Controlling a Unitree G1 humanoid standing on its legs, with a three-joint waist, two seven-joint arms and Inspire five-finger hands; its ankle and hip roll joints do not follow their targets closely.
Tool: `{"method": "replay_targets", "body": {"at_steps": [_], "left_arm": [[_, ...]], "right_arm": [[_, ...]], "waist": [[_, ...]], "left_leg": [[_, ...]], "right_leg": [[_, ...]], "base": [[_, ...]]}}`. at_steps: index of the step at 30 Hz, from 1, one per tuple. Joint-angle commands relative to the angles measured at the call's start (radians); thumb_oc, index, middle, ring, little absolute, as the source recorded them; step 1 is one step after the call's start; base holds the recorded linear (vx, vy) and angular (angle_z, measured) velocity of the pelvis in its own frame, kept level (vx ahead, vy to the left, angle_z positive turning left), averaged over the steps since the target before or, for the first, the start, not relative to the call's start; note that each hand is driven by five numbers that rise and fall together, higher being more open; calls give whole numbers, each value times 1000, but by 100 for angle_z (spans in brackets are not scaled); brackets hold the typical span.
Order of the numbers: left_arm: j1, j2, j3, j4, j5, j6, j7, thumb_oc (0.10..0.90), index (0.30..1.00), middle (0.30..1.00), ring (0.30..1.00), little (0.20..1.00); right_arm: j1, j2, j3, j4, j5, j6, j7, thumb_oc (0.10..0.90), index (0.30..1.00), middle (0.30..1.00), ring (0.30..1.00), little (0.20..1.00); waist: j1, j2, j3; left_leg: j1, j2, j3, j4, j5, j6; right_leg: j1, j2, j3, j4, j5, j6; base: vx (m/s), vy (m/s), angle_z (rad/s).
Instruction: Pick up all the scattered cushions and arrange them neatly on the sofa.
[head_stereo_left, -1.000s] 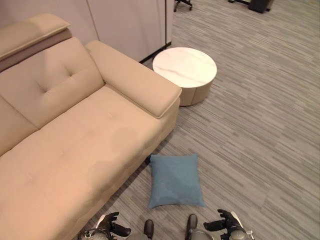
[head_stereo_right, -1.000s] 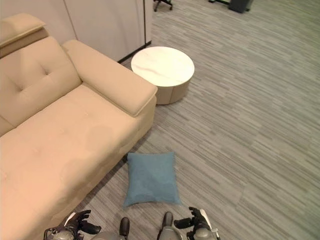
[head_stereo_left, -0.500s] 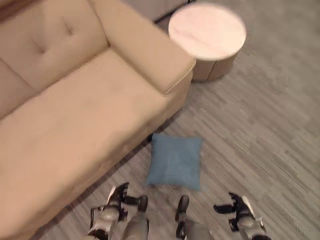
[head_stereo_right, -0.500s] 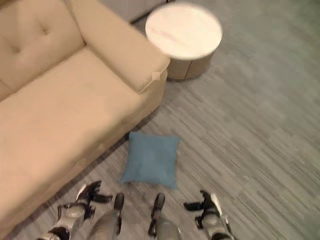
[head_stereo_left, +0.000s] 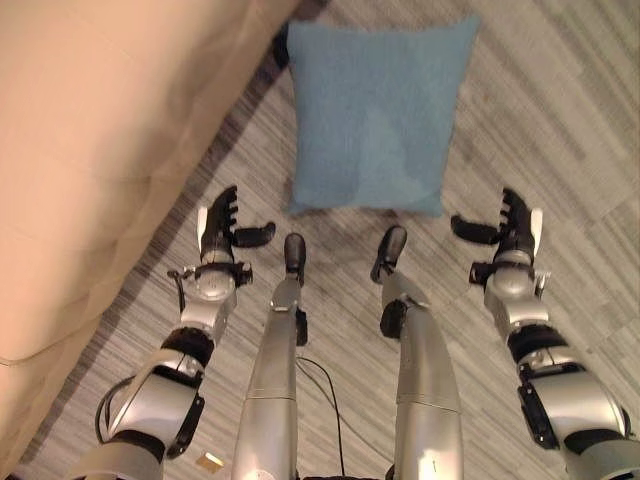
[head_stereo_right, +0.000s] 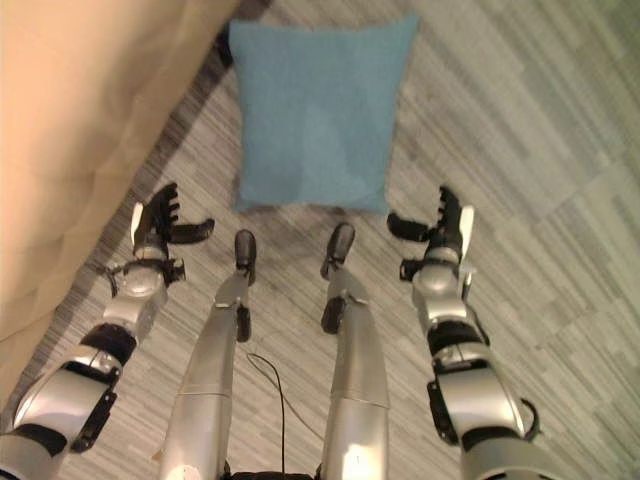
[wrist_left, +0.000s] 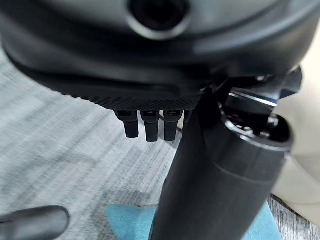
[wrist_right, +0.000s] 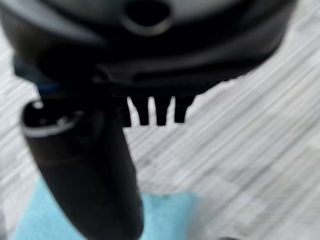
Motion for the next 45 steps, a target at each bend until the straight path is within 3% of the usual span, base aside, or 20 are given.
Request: {"method": "replay_targets", "body": {"at_steps": [1, 2, 3, 12, 17, 24, 30, 35, 39, 43, 45], "left_arm": [[85, 25, 22, -33, 6, -63, 73, 800, 900, 900, 900, 900], [83, 25, 22, -33, 6, -63, 73, 800, 900, 900, 900, 900], [43, 46, 8, -38, 6, -61, 86, 800, 900, 900, 900, 900], [-109, 113, -37, -59, -1, -55, 137, 800, 900, 900, 900, 900], [-233, 151, -89, -105, -13, -58, 156, 800, 900, 900, 900, 900], [-314, 131, -138, -115, -30, -66, 170, 800, 900, 900, 900, 900], [-342, 59, -186, -129, -38, -65, 183, 800, 900, 900, 900, 900], [-343, -22, -232, -147, -17, -62, 192, 800, 900, 900, 900, 900], [-338, -60, -260, -149, -8, -57, 191, 800, 900, 900, 900, 900], [-341, -67, -271, -134, 16, -57, 226, 800, 900, 900, 900, 900], [-353, -61, -269, -125, 11, -67, 243, 800, 900, 900, 900, 900]], "right_arm": [[120, -85, -6, -66, 70, -93, -91, 800, 900, 900, 900, 900], [118, -86, -6, -65, 70, -94, -90, 800, 900, 900, 900, 900], [66, -109, 2, -74, 99, -108, -95, 800, 900, 900, 900, 900], [-66, -138, 49, -134, 199, -177, -92, 800, 900, 900, 900, 900], [-172, -142, 126, -190, 309, -206, -39, 800, 900, 900, 900, 900], [-295, -82, 243, -136, 358, -191, 10, 800, 900, 900, 900, 900], [-357, 37, 352, -126, 354, -175, 22, 800, 900, 900, 900, 900], [-348, 110, 417, -162, 299, -163, 28, 800, 900, 900, 900, 900], [-332, 112, 429, -190, 254, -161, 20, 800, 900, 900, 900, 900], [-332, 63, 408, -210, 24, -135, -112, 800, 900, 900, 900, 900], [-341, 36, 380, -218, -25, -136, -163, 800, 900, 900, 900, 900]], "waist": [[-26, 30, -135], [-26, 29, -139], [-29, 32, -138], [-33, 30, -132], [-32, 33, -117], [-16, 46, -63], [-3, 56, -31], [-7, 49, -31], [-14, 40, -30], [-28, 21, -30], [-34, 17, -30]], "left_leg": [[-50, 3, 1, 90, -96, 9], [-59, 3, 1, 97, -99, 10], [-139, -4, 0, 167, -119, 17], [-355, -7, -17, 387, -191, 26], [-464, -8, -32, 453, -199, 19], [-488, -5, -46, 509, -204, 20], [-488, -4, -49, 530, -200, 21], [-488, -9, -52, 523, -190, 19], [-488, -8, -60, 515, -182, 13], [-488, -4, -61, 499, -181, 10], [-488, -2, -63, 493, -181, 9]], "right_leg": [[23, -12, 38, 121, -163, 119], [14, -13, 39, 127, -166, 119], [-70, -16, 54, 198, -185, 117], [-277, -30, 88, 388, -255, 90], [-385, -38, 101, 448, -257, 97], [-410, -41, 108, 506, -257, 101], [-410, -42, 117, 538, -255, 101], [-410, -39, 131, 536, -245, 99], [-410, -38, 133, 531, -239, 102], [-410, -33, 138, 516, -236, 106], [-410, -32, 139, 510, -236, 109]], "base": [[-4, 20, -7], [0, 0, 0], [58, -7, -4], [68, -23, -3], [61, -33, -3], [21, 1, -2], [2, -2, 2], [0, 0, 0], [0, 0, 0], [0, 0, 0], [2, -10, -2]]}}
